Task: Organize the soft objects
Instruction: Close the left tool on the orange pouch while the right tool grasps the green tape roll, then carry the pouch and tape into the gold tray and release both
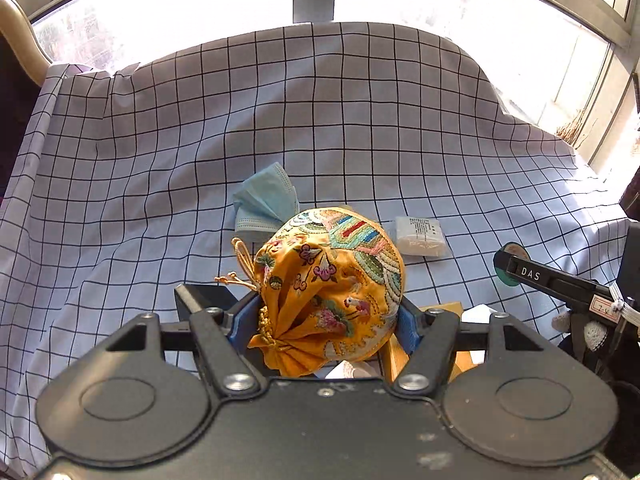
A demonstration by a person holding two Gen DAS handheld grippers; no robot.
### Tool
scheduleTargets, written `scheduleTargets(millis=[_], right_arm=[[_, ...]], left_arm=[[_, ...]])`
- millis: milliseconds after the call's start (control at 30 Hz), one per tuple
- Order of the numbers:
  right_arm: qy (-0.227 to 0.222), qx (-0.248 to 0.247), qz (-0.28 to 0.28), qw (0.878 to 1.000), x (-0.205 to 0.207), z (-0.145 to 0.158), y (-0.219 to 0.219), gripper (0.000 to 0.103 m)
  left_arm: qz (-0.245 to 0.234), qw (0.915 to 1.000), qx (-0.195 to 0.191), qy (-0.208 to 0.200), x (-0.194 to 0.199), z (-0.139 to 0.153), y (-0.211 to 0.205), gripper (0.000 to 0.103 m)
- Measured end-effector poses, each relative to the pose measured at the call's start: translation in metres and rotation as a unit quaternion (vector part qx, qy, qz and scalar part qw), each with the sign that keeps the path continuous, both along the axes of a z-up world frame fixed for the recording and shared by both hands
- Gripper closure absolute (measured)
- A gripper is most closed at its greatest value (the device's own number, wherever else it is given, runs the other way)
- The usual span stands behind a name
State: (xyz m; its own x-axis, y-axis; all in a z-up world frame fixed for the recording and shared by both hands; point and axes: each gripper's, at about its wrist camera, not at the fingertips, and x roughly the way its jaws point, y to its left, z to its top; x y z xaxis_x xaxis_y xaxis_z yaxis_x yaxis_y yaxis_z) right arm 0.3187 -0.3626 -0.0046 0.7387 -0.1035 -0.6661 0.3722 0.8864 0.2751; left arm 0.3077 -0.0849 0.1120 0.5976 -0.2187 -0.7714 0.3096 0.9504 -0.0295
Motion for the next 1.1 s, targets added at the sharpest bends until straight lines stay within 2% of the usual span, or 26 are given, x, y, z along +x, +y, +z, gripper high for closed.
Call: scheduleTargets(millis=[200,733,1100], right_arm=[[-0.002,-0.005,-0.005,1.000,-0.008,-0.001,-0.004,0.055],[-0.027,-0.013,-0.012,0.999,-0.044,0.001,-0.002,0.055],[-0.089,-0.026,-0.004,0.996,-0.121,0.009,0.026,0.055]], left_arm=[[0.001,0.9999,-0.003,0.012,-0.049,-0.004,0.016,0.038],[0.035,0.9969,0.018,0.068,-0.159,-0.044,0.056,0.038],[0.048,0.9954,0.022,0.081,-0.196,-0.060,0.066,0.038]])
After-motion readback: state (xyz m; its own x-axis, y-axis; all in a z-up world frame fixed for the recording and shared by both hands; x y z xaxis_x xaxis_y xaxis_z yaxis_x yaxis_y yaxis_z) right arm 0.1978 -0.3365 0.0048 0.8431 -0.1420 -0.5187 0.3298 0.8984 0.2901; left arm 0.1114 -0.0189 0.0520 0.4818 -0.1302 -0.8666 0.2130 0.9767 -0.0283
